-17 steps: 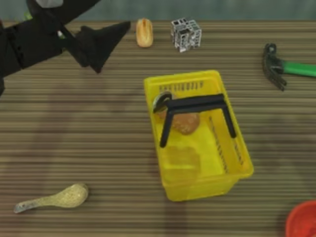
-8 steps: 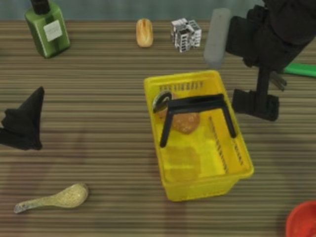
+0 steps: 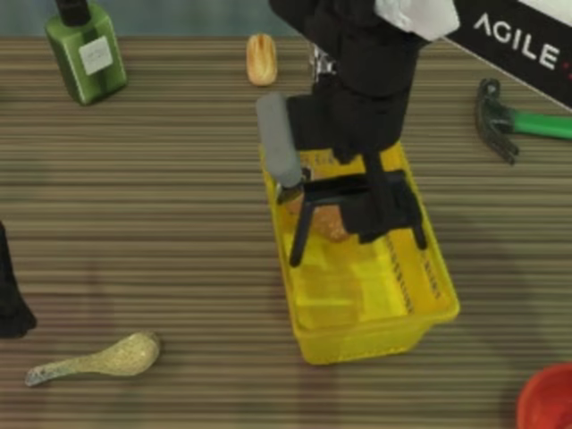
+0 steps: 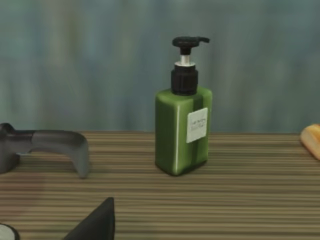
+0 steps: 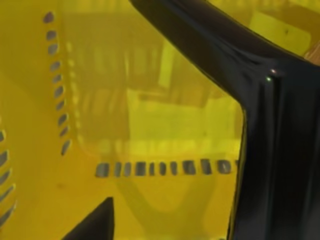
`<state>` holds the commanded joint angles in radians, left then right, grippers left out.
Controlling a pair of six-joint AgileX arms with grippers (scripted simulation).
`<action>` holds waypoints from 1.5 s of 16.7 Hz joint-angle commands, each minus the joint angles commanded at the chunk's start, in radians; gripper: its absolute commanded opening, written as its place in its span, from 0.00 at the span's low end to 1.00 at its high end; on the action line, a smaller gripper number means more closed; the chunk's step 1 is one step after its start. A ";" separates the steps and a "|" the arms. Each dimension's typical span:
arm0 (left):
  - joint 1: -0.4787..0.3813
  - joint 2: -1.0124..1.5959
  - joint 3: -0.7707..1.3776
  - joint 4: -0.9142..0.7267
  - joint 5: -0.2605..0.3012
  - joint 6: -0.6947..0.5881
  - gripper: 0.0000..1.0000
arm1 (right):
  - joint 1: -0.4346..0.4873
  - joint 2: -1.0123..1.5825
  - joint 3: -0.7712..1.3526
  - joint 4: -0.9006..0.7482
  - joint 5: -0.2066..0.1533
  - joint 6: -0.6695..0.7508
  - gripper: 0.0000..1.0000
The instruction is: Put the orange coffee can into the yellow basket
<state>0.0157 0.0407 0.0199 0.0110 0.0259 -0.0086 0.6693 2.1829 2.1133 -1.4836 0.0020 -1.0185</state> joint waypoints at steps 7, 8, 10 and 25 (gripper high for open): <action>0.004 -0.041 -0.020 -0.011 -0.026 0.009 1.00 | 0.008 0.032 0.036 -0.024 0.001 -0.018 1.00; 0.004 -0.041 -0.020 -0.011 -0.026 0.009 1.00 | 0.009 0.031 0.032 -0.020 0.001 -0.019 1.00; 0.004 -0.041 -0.020 -0.011 -0.026 0.009 1.00 | 0.010 0.024 -0.003 0.010 0.001 -0.018 1.00; 0.004 -0.041 -0.020 -0.011 -0.026 0.009 1.00 | 0.012 0.015 -0.068 0.065 0.001 -0.017 0.40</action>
<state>0.0200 0.0000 0.0000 0.0000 0.0000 0.0000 0.6812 2.1978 2.0452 -1.4181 0.0030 -1.0351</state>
